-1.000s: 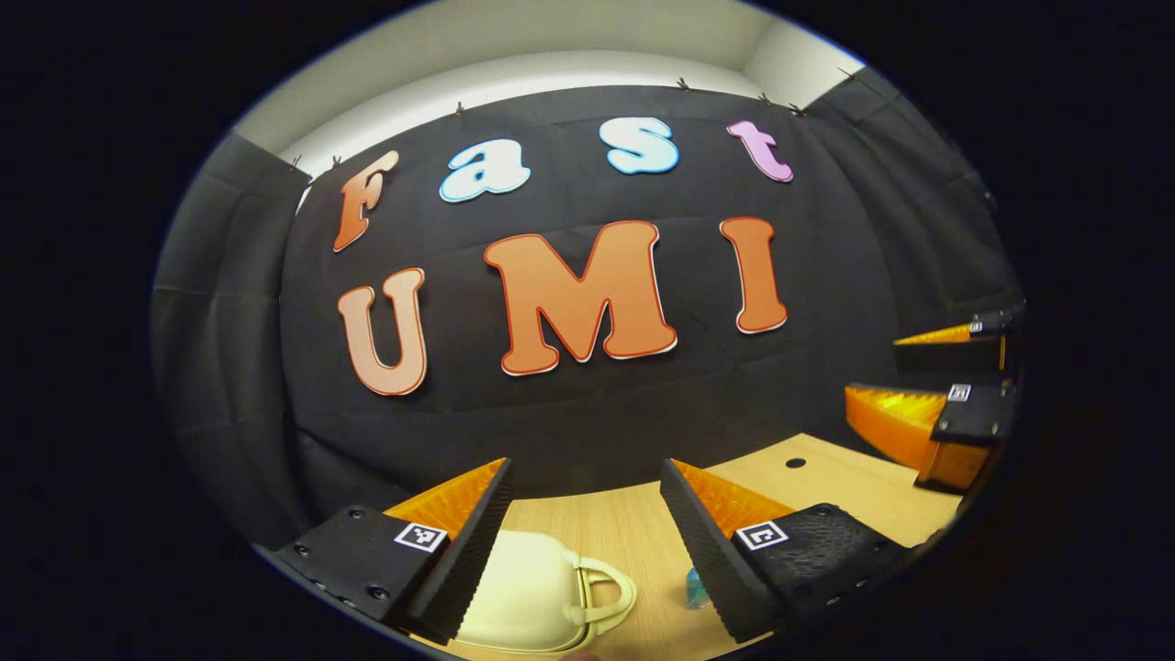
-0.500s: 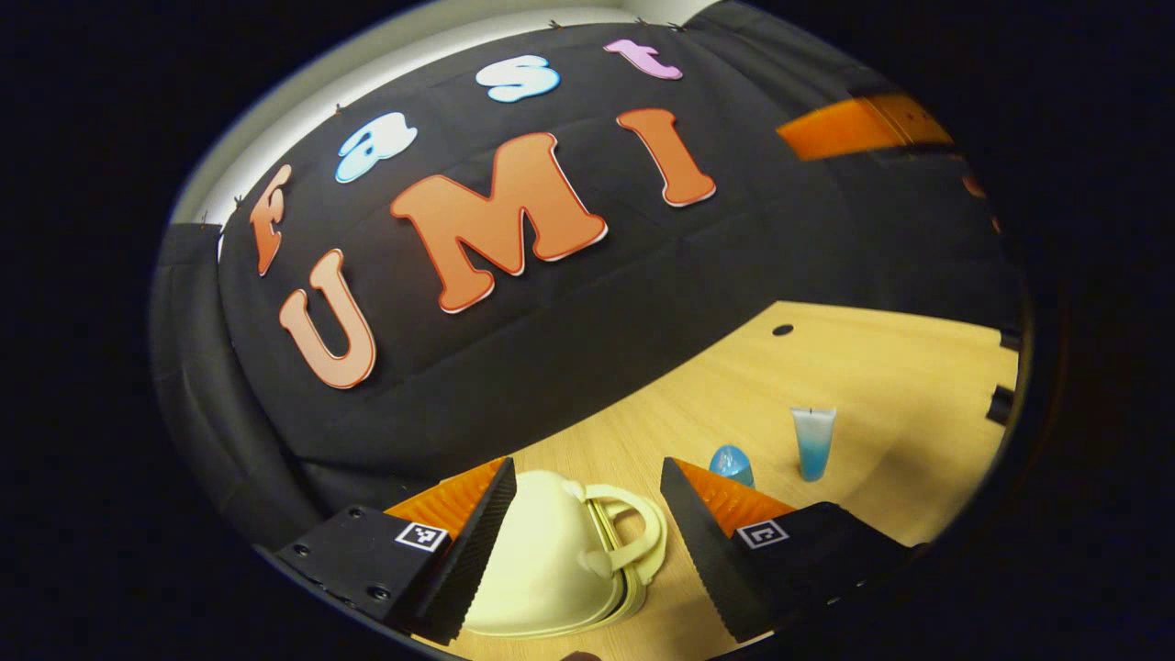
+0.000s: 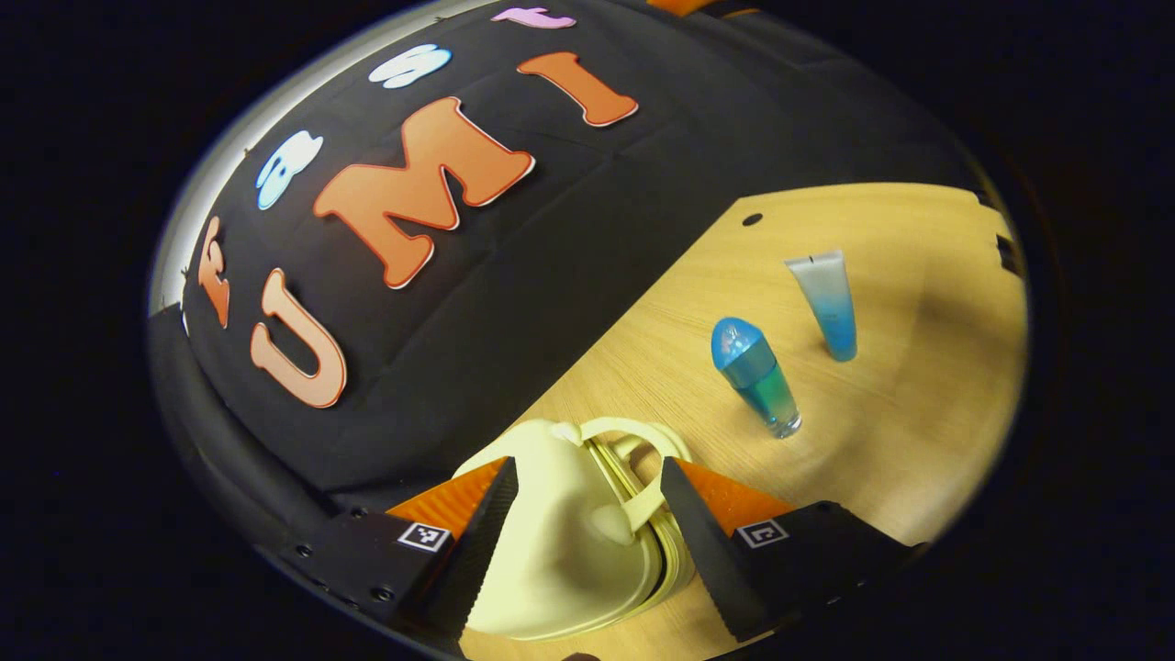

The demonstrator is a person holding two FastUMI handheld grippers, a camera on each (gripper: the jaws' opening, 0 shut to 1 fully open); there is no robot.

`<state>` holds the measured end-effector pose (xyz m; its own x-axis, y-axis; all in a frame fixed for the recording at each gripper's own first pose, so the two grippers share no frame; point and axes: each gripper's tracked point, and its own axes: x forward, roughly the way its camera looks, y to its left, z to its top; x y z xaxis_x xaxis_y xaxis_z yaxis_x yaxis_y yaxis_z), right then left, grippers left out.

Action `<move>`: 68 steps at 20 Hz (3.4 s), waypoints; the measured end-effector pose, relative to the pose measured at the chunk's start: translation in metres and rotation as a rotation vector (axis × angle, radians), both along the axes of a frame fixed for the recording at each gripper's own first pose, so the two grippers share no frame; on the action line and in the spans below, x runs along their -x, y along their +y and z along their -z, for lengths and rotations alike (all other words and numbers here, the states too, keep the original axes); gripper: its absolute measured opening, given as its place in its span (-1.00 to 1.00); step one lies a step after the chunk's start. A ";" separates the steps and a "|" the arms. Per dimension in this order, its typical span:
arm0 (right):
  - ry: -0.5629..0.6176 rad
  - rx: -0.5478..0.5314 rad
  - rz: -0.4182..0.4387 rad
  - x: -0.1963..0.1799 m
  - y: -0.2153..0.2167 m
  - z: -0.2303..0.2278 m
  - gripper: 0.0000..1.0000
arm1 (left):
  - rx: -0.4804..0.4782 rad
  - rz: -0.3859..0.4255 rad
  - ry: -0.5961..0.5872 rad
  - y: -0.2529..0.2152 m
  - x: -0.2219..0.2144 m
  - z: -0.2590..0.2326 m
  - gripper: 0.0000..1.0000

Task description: First open the suitcase, pack the skin care products into it, and then close the suitcase.

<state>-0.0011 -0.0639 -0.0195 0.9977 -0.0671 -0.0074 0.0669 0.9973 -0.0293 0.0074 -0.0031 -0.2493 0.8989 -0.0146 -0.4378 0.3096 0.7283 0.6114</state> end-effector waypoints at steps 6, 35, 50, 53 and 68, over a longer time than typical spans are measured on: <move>0.008 -0.016 -0.006 -0.002 -0.007 0.007 0.90 | -0.132 0.039 0.049 0.000 -0.008 0.029 0.94; 0.052 0.030 -0.024 -0.026 0.065 0.015 0.91 | 0.104 -0.079 -0.171 0.134 -0.032 -0.114 -0.95; 0.089 0.023 0.020 -0.048 0.174 0.005 0.91 | 0.345 -0.415 -0.193 0.421 -0.042 -0.085 -0.95; 0.105 -0.035 0.040 -0.046 0.187 0.006 0.91 | 0.342 -0.443 -0.140 0.458 -0.041 -0.056 -0.94; 0.178 0.039 0.099 -0.022 0.183 0.023 0.91 | 0.205 -0.468 0.233 0.516 -0.030 0.131 -0.95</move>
